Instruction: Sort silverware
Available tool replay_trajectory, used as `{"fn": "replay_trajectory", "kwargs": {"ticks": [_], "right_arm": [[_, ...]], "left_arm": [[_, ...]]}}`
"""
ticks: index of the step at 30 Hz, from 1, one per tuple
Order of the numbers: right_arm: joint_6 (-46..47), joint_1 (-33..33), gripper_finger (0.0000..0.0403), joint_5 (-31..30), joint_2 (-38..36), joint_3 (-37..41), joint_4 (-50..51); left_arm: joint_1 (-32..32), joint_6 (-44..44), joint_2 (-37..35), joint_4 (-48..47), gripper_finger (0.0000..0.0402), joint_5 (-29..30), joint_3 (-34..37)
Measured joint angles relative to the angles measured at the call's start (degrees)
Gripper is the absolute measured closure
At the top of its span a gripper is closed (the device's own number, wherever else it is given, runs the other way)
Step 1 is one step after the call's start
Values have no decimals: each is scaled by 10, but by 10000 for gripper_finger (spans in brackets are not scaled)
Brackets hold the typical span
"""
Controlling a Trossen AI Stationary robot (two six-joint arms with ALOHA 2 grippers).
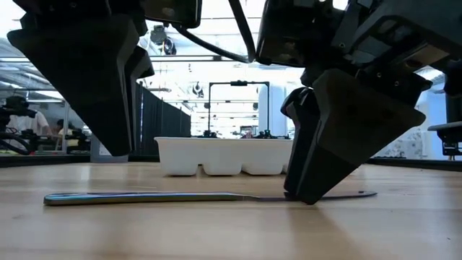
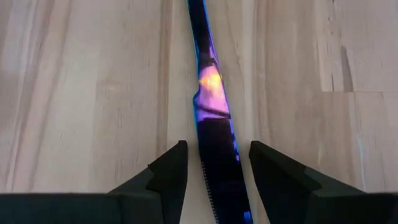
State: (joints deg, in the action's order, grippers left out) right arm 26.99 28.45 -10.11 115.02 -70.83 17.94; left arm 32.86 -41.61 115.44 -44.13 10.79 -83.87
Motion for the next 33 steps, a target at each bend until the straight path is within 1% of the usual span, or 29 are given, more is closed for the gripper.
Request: {"fn": "replay_trajectory", "kwargs": {"ticks": [5,8,17,19,22,25,28,30,33], "right_arm": [[0,0,245,0,0,0,2],[-5,0,245,0,0,0,3],[-37,1,248,26,-3,0,12],[-49,-1,256,31,-7,0,18],[-68,-7,286,46,-20,2,35],[-73,-14,325,49,-37,2,44],[-71,-15,350,48,-42,1,46],[-75,-14,352,64,-42,1,52],[-71,-7,335,70,-36,1,58]], "left_arm": [[3,6,0,0,379,0,0],[3,14,3,5,366,-11,7],[3,5,10,17,279,-19,17],[3,0,10,17,264,-19,17],[3,0,10,17,249,-19,17],[3,0,10,16,243,-18,17],[3,5,10,16,241,-11,17],[3,6,10,16,241,-4,17],[3,19,11,16,241,10,17]]}}
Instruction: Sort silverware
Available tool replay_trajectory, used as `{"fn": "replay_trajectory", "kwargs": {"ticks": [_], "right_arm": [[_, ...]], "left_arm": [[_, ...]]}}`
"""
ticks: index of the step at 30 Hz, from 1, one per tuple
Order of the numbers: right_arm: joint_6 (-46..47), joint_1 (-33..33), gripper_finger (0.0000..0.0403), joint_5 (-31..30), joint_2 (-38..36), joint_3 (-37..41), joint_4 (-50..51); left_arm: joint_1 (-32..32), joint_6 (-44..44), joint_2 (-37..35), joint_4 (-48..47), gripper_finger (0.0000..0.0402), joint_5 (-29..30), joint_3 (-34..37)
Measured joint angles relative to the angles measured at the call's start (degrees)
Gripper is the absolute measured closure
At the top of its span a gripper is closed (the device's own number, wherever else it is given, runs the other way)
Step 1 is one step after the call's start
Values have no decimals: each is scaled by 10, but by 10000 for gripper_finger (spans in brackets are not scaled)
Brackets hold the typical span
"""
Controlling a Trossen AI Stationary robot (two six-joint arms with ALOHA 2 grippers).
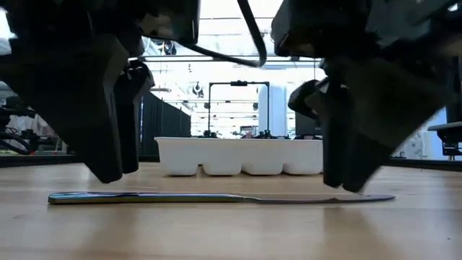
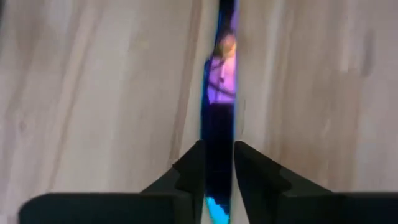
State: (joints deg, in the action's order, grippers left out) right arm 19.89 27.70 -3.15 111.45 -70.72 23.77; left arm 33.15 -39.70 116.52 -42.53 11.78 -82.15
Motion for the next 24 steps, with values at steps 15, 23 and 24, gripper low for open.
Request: {"fn": "replay_trajectory", "kwargs": {"ticks": [15,23,24], "right_arm": [[20,13,267,-38,18,0,9],[20,13,267,-38,18,0,9],[20,13,267,-38,18,0,9]], "left_arm": [[-4,72,48,12,273,-11,-3],[-5,75,55,19,333,-5,-3],[-5,75,53,19,344,-1,-2]]}}
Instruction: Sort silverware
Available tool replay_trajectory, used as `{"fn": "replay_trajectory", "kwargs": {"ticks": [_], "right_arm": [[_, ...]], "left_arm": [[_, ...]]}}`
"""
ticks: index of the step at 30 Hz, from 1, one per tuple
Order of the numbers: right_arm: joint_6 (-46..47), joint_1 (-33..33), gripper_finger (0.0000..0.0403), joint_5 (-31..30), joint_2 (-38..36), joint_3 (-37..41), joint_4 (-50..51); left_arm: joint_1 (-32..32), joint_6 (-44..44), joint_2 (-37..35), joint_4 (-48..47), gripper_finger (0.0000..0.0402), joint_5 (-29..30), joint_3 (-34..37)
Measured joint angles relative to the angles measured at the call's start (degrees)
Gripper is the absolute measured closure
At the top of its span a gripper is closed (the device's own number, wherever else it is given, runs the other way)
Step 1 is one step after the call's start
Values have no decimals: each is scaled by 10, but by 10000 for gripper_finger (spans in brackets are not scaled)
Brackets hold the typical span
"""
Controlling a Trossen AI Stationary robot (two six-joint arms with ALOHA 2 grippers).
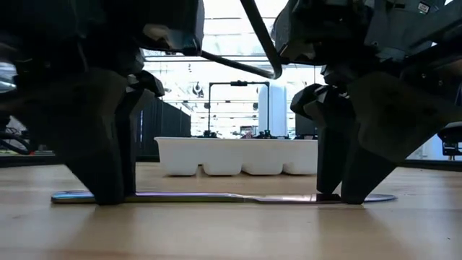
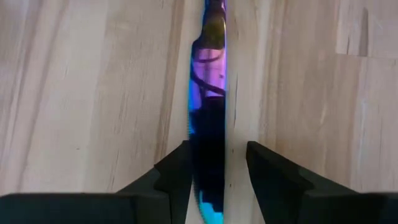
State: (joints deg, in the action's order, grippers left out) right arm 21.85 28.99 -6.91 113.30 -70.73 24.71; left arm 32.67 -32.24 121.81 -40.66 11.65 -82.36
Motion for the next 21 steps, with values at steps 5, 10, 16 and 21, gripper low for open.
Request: {"fn": "replay_trajectory", "kwargs": {"ticks": [5,10,16,21], "right_arm": [[0,0,267,-3,-1,0,-1],[5,0,267,-6,-3,0,-5],[6,0,267,-7,-4,0,0],[6,0,267,-7,-5,0,15]], "left_arm": [[-3,-2,0,8,394,22,0],[-3,1,0,6,401,33,1],[-4,0,0,2,401,28,0],[-2,0,-3,-24,401,21,-17]]}}
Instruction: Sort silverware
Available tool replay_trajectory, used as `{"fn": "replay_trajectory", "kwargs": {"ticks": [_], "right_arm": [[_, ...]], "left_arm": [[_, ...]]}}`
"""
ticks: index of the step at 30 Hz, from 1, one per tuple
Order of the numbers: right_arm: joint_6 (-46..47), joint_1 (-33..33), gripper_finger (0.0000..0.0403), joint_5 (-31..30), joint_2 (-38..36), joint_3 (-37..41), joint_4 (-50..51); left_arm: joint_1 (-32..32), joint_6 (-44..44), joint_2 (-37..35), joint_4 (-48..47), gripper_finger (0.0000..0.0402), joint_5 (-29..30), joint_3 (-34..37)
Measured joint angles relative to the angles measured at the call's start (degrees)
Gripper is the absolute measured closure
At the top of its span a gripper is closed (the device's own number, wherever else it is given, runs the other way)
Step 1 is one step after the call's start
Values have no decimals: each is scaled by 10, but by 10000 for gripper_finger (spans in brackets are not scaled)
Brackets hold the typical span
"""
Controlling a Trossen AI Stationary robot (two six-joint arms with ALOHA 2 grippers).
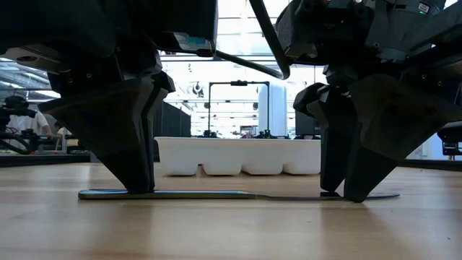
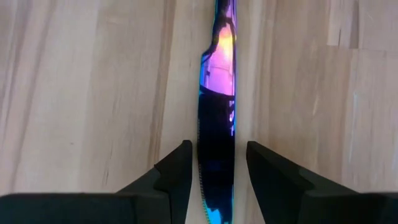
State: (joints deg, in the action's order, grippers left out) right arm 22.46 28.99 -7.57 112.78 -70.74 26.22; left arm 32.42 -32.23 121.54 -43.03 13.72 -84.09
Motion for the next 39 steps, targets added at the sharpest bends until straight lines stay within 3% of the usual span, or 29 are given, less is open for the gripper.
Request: {"fn": "replay_trajectory", "kwargs": {"ticks": [13,28,35,39], "right_arm": [[-6,0,267,0,-1,0,6],[-4,0,270,1,-1,0,7],[8,1,332,17,-19,0,34],[16,3,382,17,-40,0,65]], "left_arm": [[3,0,4,-90,401,-15,-51],[10,-10,-4,-122,401,-18,-59],[12,-49,-44,-190,401,-16,-60],[12,-49,-58,-181,401,-13,-61]]}}
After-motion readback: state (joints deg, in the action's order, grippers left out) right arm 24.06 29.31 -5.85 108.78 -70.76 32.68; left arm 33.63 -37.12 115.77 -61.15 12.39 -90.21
